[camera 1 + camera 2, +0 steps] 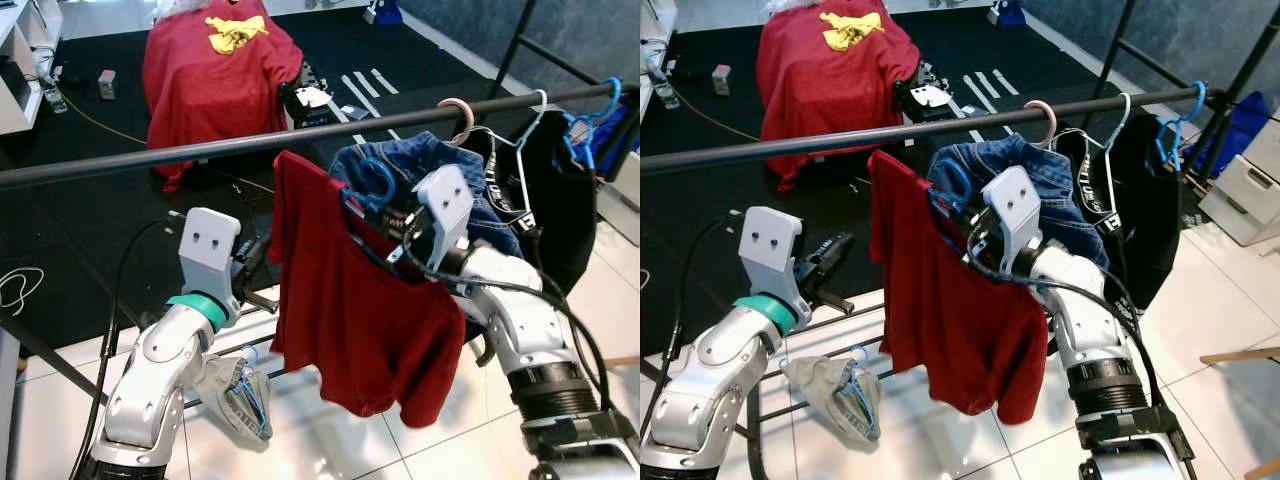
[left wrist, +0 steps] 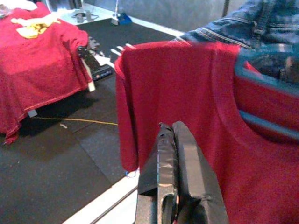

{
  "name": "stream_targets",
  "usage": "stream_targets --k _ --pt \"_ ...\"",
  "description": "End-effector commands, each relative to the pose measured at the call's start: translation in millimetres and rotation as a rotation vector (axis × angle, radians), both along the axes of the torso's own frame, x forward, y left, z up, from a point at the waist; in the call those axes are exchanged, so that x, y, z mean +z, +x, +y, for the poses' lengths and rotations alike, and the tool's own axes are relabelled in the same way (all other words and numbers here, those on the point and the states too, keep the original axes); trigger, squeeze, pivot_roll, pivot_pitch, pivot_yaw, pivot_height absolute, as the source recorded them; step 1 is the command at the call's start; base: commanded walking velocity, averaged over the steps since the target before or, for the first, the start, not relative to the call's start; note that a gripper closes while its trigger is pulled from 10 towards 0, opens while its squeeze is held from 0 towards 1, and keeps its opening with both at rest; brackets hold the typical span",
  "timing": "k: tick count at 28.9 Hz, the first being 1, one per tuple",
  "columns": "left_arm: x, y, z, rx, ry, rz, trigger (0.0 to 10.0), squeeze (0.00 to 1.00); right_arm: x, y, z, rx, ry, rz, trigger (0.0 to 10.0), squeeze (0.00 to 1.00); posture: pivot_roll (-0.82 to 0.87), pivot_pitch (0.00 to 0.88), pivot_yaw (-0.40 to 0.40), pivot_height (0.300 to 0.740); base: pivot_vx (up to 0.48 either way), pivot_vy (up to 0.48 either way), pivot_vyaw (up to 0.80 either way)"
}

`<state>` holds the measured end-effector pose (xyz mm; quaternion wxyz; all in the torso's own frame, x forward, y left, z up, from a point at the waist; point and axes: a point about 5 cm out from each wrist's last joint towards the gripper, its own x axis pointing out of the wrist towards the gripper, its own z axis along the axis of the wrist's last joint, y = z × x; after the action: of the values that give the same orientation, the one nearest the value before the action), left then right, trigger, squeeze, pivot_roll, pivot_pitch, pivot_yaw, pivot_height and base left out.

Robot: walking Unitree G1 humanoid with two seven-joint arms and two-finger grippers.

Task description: Hang hanger

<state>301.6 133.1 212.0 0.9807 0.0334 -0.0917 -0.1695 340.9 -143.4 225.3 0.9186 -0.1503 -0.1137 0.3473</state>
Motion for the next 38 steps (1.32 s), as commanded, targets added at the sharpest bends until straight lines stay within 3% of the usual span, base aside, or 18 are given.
stream_targets --k 1,8,9,15,26,27,31,33,36,38 --pt "-6 -1.4 -2.2 -0.014 0.015 0.009 10.0 0.0 5 -15.1 10.3 0.062 -0.011 -0.047 10.0 0.0 -0.09 0.144 0.07 0.74 0.0 0.0 0.0" --pt "-8 -3.1 -8.0 -0.023 0.019 0.005 10.0 0.0 12 -25.3 21.2 0.103 0.026 -0.073 10.0 0.0 -0.09 0.145 0.065 0.74 0.0 0.0 0.0" --pt "-8 -2.9 -12.2 -0.026 0.013 0.005 10.0 1.0 10 -26.7 25.4 0.094 0.031 -0.073 10.0 0.0 -0.09 0.144 0.059 0.74 0.0 0.0 0.0" --pt "-15 0.8 -20.4 -0.02 -0.001 0.016 10.0 1.0 2 -40.6 38.4 0.023 0.07 -0.081 10.0 0.0 -0.11 0.146 0.07 0.74 0.0 0.0 0.0" --pt "-9 11.0 -15.8 0.033 0.002 0.0 10.0 1.0 -6 -50.8 44.1 0.004 0.049 -0.06 10.0 0.0 -0.12 0.142 0.073 0.74 0.0 0.0 0.0" --pt "-10 11.2 -17.1 0.032 0.009 0.008 10.0 0.01 -4 -51.3 44.9 -0.001 0.049 -0.061 10.0 0.0 -0.12 0.139 0.073 0.74 0.0 0.0 0.0" --pt "-14 13.2 -19.1 0.041 0.031 0.026 10.0 0.0 -2 -52.5 46.8 -0.009 0.053 -0.063 10.0 0.0 -0.12 0.14 0.073 0.74 0.0 0.0 0.0" --pt "-21 17.6 -20.4 0.059 0.1 0.046 10.0 0.0 0 -53.9 49.0 -0.008 0.055 -0.065 10.0 0.0 -0.12 0.141 0.074 0.74 0.0 0.0 0.0" --pt "-21 17.6 -20.4 0.059 0.1 0.046 10.0 0.0 0 -53.9 49.0 -0.008 0.055 -0.065 10.0 0.0 -0.12 0.141 0.074 0.74 0.0 0.0 0.0" --pt "-25 27.8 -15.3 0.14 0.107 0.067 10.0 0.0 0 -59.1 53.6 0.007 0.055 -0.061 10.0 0.0 -0.13 0.14 0.076 0.74 0.0 0.0 0.0"
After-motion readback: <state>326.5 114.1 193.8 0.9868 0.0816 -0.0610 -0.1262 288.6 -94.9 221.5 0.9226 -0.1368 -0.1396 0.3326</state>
